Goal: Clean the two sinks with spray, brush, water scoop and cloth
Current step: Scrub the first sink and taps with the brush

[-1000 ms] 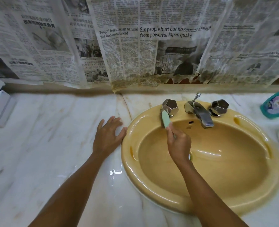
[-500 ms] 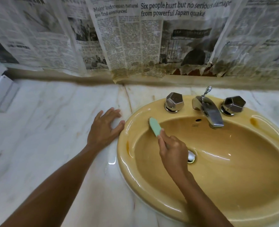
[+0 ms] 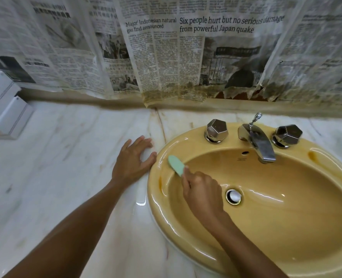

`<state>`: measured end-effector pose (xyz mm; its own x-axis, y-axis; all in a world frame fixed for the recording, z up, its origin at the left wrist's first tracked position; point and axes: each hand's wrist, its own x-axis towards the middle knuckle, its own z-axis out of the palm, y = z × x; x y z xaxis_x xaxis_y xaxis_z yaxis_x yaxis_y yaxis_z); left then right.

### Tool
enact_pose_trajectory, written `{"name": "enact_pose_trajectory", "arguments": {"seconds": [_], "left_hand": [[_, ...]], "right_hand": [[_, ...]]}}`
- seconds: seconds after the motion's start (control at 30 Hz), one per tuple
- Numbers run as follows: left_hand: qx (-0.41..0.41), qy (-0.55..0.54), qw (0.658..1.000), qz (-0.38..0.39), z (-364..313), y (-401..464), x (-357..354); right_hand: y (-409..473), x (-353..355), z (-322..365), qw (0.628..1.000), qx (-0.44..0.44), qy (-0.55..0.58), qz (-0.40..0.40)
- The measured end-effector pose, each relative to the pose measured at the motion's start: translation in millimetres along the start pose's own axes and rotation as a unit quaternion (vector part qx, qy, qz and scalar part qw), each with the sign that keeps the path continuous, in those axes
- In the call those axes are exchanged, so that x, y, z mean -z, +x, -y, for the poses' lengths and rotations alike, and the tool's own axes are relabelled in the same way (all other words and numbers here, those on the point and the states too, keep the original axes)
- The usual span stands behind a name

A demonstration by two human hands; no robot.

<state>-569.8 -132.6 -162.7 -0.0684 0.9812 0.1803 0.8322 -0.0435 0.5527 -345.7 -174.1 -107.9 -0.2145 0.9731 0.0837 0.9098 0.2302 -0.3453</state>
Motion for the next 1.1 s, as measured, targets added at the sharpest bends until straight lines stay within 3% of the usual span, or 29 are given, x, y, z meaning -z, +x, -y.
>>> {"name": "enact_pose_trajectory", "arguments": {"seconds": [0.13,0.27,0.3,0.4,0.53,0.67,0.83,0.97,1.1], "left_hand": [[0.002,-0.001,1.000,-0.001,-0.5,1.0,-0.5],[0.007,-0.003,1.000,-0.003,-0.8,0.0,-0.2],[0.008,-0.003,1.000,-0.002,-0.8,0.0,-0.3],[0.010,-0.001,1.000,-0.002,-1.6,0.1,-0.2],[0.009,-0.003,1.000,0.000,-1.7,-0.2,0.7],[0.010,-0.002,1.000,-0.002,-2.2,-0.5,0.7],[0.012,-0.005,1.000,-0.004,-3.6,-0.6,1.8],[0.017,-0.007,1.000,-0.007,-2.9,-0.5,1.8],[0.011,0.000,1.000,-0.004,-1.0,0.0,-0.1]], "right_hand": [[56.1,35.6,-26.7,0.990,-0.118,-0.061,0.046],[50.9,33.3,8.1,0.988,-0.013,-0.091,0.127],[54.7,34.3,8.3,0.987,-0.023,-0.085,0.133],[80.0,45.3,-4.7,0.987,-0.118,-0.066,0.087],[58.3,36.6,20.7,0.986,-0.036,-0.061,0.149],[93.9,49.1,0.0,0.988,-0.117,-0.053,0.081],[101.9,56.5,26.9,0.976,0.086,-0.147,0.136],[149.2,70.3,19.0,0.974,0.044,-0.176,0.135],[136.7,54.7,40.7,0.953,0.114,-0.155,0.233]]}}
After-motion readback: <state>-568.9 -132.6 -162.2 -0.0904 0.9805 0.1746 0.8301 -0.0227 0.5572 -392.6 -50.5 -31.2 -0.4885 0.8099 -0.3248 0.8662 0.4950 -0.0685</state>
